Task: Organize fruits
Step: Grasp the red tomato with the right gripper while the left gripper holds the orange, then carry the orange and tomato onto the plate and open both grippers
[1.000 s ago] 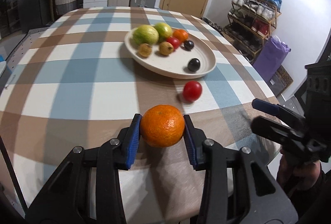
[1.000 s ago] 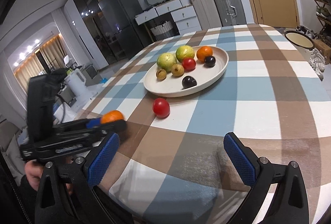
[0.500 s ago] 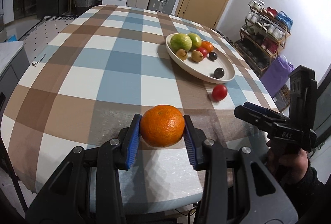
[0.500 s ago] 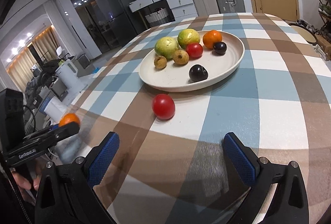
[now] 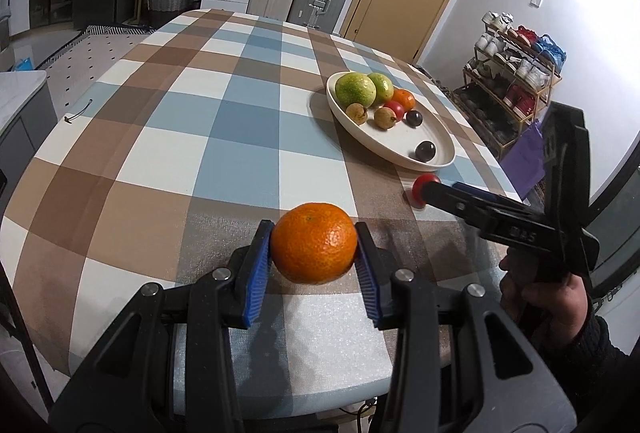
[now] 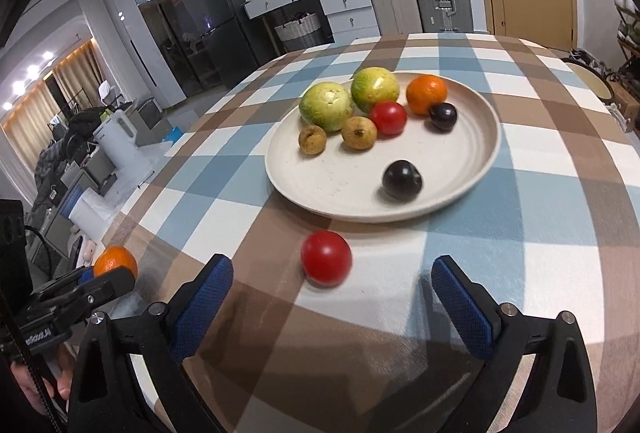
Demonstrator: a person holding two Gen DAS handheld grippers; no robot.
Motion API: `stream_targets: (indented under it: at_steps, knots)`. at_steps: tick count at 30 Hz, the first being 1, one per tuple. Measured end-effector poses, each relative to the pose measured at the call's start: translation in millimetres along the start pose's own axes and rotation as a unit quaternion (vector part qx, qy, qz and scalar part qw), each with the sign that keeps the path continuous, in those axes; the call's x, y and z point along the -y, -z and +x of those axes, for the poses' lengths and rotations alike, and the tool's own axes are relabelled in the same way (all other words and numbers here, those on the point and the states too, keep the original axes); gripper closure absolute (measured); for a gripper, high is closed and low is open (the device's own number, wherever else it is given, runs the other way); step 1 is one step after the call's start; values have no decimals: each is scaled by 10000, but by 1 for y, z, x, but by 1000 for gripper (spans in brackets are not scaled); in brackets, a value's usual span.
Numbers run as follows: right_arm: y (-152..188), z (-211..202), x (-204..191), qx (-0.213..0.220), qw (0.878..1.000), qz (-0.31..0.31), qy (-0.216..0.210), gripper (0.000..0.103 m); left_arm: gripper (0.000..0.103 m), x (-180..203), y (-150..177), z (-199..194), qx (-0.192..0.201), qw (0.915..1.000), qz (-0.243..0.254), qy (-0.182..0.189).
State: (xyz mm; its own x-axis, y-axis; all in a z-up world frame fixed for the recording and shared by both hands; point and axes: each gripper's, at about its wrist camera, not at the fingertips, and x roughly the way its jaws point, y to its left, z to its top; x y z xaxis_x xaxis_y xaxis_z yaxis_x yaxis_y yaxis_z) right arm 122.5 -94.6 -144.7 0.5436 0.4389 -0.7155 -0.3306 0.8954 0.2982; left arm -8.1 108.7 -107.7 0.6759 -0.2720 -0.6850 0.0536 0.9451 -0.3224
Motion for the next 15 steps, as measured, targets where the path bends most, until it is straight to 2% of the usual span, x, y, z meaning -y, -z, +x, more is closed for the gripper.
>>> stream_targets:
  at_steps: [1, 2, 4, 5, 6, 7, 15]
  knots:
    - [-1, 4, -1, -44, 10000, -10, 13, 17, 67, 0, 0, 0, 2, 10000, -6, -3]
    - [-2, 8, -2, -112, 9999, -11, 35, 29, 67, 0, 0, -1, 5, 10000, -13, -6]
    - [-3, 11, -5, -98, 9998, -90, 151, 41, 67, 0, 0, -1, 2, 10000, -10, -23]
    - [-4, 12, -7, -114, 9997, -144, 158, 59, 67, -1, 0, -1, 6, 10000, -15, -33]
    - [-3, 15, -7, -152, 9996, -169, 189, 69, 67, -1, -1, -2, 11, 10000, -20, -36]
    - [-3, 15, -6, -124, 9995, -182, 221, 75, 67, -1, -1, -2, 12, 10000, -21, -37]
    - [1, 2, 6, 29, 9999, -80, 117, 75, 67, 12, -9, -6, 66, 9998, 133, -94]
